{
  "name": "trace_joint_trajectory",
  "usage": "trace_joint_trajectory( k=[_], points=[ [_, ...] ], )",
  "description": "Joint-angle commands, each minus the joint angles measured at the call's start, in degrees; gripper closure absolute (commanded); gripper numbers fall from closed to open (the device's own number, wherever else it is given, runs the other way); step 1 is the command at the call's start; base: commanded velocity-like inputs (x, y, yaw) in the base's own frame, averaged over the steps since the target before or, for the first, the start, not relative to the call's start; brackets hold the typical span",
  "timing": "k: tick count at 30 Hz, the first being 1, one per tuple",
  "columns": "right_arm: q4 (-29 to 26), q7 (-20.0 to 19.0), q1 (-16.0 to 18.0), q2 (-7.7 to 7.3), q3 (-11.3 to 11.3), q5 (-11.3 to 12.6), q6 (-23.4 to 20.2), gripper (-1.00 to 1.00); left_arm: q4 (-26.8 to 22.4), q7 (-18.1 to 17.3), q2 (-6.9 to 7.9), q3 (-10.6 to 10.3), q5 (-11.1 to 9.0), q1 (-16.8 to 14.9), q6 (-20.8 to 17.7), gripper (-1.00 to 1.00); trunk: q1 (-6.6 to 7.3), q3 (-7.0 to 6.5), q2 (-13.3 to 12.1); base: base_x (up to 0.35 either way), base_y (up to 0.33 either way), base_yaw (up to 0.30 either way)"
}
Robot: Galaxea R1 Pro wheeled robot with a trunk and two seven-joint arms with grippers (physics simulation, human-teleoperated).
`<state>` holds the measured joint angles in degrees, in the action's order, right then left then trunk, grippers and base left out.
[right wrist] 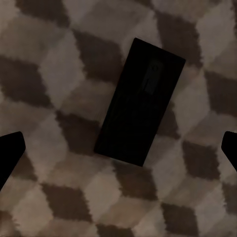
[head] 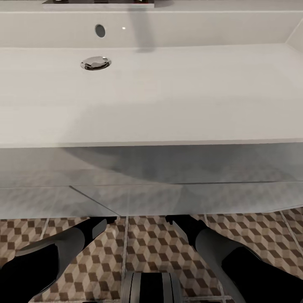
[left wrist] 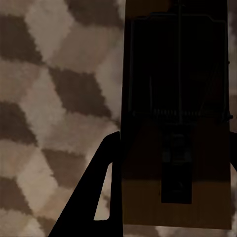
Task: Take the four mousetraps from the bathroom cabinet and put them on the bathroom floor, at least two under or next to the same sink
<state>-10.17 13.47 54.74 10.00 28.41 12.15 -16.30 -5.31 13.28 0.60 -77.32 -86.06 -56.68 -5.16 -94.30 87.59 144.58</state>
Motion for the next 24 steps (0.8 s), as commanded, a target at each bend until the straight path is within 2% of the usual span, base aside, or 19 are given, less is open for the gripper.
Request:
trace_joint_trajectory(
  k=[1, 7, 8, 24],
  points=[
    [-0.11, 0.33, 1.19, 0.00, 0.60, 0.43, -0.31, -1.00, -0.22, 0.43, 0.06, -0.11, -0.13, -0.11, -0.22, 1.00, 0.02, 0.01, 0.02, 0.000, 0.000, 0.000],
    [-0.11, 0.33, 1.20, 0.00, 0.60, 0.42, -0.31, -1.00, -0.22, 0.45, 0.09, -0.11, -0.15, -0.11, -0.28, 1.00, 0.02, 0.01, 0.02, 0.000, 0.000, 0.000],
    [-0.11, 0.33, 1.20, 0.00, 0.60, 0.42, -0.31, -1.00, -0.22, 0.48, 0.08, -0.11, -0.16, -0.10, -0.28, -1.00, 0.02, 0.01, 0.02, 0.000, 0.000, 0.000],
    [-0.11, 0.33, 1.21, 0.00, 0.60, 0.43, -0.31, -1.00, -0.17, 0.52, 0.10, -0.08, -0.21, -0.10, -0.21, -1.00, 0.02, 0.01, 0.02, 0.000, 0.000, 0.000]
  ],
)
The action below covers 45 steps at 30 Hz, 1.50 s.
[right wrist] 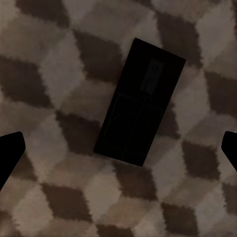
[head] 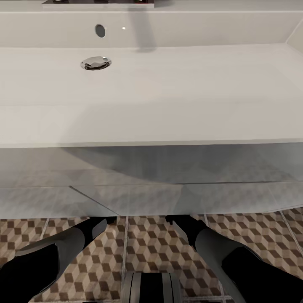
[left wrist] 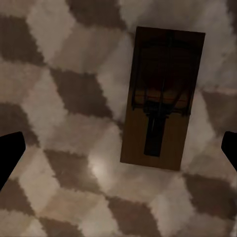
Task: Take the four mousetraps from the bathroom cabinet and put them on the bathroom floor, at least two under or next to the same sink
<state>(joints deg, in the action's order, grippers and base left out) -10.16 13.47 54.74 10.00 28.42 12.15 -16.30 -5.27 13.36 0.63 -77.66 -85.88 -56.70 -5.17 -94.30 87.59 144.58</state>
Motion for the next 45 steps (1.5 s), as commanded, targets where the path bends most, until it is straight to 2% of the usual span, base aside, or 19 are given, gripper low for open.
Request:
trace_joint_trajectory(
  k=[1, 25, 45],
  points=[
    [-0.12, 0.33, 1.19, 0.00, 0.58, 0.43, -0.31, -1.00, -0.20, 0.43, 0.06, 0.27, -0.40, -0.08, -0.20, -1.00, 0.02, 0.01, 0.02, 0.000, 0.000, 0.000],
    [-0.12, 0.33, 1.18, 0.00, 0.58, 0.42, -0.31, -1.00, -0.27, 0.42, 0.06, 0.23, -0.34, -0.08, 0.98, -1.00, 0.02, 0.01, 0.02, -0.011, 0.000, 0.000],
    [-0.12, 0.33, 1.17, 0.00, 0.58, 0.42, -0.31, -1.00, -0.27, 0.40, 0.04, 0.19, -0.27, -0.08, 1.82, -1.00, 0.02, 0.01, 0.02, -0.301, 0.000, 0.000]
  ],
)
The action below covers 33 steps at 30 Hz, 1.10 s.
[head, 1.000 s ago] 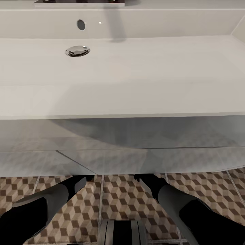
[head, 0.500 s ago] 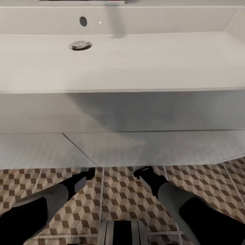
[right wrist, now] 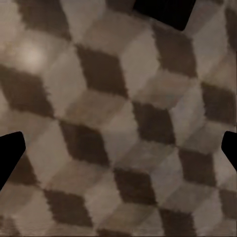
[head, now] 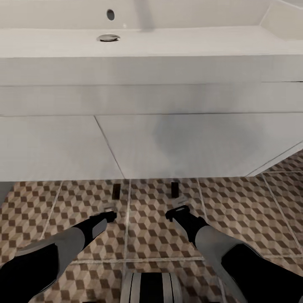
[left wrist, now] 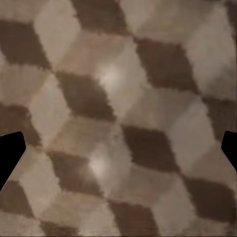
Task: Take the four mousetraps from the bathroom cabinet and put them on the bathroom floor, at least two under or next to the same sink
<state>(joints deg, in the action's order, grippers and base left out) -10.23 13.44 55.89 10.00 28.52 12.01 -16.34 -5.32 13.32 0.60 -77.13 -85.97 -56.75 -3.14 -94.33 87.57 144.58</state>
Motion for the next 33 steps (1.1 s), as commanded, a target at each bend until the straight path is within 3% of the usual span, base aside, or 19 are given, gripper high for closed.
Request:
trace_joint_trajectory(
  k=[1, 22, 33],
  points=[
    [-0.05, 0.36, 0.03, 0.00, 0.49, 0.56, -0.27, -1.00, -0.22, 0.44, 0.07, -0.33, -0.18, -0.03, -0.20, -1.00, 0.04, 0.03, 0.02, -0.333, 0.000, 0.000],
    [-0.19, 0.33, 0.00, 0.00, 0.49, 0.49, 0.27, -1.00, -0.22, 0.39, 0.05, -0.39, -0.16, -0.03, -0.20, -1.00, 0.04, 0.03, 0.02, -0.314, 0.000, 0.000],
    [-0.23, 0.30, -0.23, 0.00, 0.49, 0.55, 2.02, -1.00, -0.22, 0.39, 0.04, -0.39, -0.16, -0.03, -0.19, -1.00, 0.04, 0.03, 0.02, -0.086, 0.000, 0.000]
  ],
)
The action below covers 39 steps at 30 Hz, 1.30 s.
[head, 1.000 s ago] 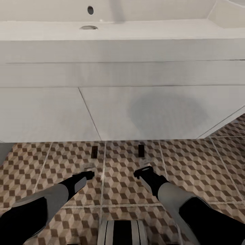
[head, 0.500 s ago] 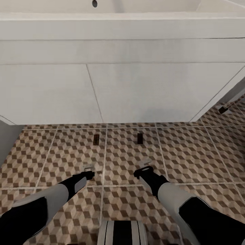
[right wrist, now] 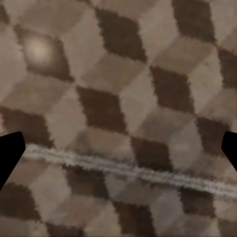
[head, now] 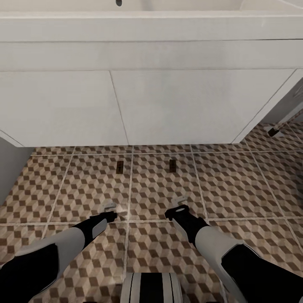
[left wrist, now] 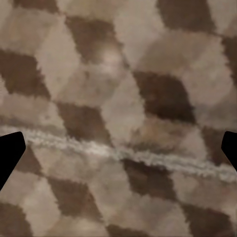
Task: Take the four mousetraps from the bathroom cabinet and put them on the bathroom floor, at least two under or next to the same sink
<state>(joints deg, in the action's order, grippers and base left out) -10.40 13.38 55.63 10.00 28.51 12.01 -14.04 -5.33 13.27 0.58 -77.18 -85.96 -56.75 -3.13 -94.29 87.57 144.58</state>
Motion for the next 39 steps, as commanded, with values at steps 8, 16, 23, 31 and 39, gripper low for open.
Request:
trace_joint_trajectory(
  k=[8, 16, 23, 31, 39],
  points=[
    [-0.05, 0.34, -0.06, 0.00, 0.49, 0.55, -0.08, -1.00, -0.21, 0.44, 0.11, -0.34, -0.18, -0.03, -0.16, -1.00, 0.01, 0.03, 0.01, -0.009, 0.000, 0.000],
    [-0.06, 0.33, -0.08, 0.00, 0.49, 0.49, -0.03, -1.00, -0.21, 0.44, 0.12, -0.34, -0.18, -0.03, -0.12, -1.00, 0.01, 0.03, 0.01, -0.001, 0.000, 0.000],
    [-0.06, 0.33, -0.15, 0.00, 0.49, 0.47, 0.04, -1.00, -0.25, 0.44, 0.12, -0.34, -0.18, -0.03, -0.06, -1.00, 0.01, 0.03, 0.01, 0.000, 0.000, 0.000],
    [-0.06, 0.33, -0.17, 0.00, 0.48, 0.52, 1.31, -1.00, -0.28, 0.44, 0.12, -0.34, -0.18, -0.03, -0.05, -1.00, 0.01, 0.03, 0.01, 0.000, 0.000, 0.000],
    [-0.06, 0.33, -0.17, 0.00, 0.49, 0.55, 2.72, -1.00, -0.27, 0.44, 0.12, -0.34, -0.18, -0.03, -0.03, -1.00, 0.01, 0.03, 0.01, 0.000, 0.000, 0.000]
  ],
)
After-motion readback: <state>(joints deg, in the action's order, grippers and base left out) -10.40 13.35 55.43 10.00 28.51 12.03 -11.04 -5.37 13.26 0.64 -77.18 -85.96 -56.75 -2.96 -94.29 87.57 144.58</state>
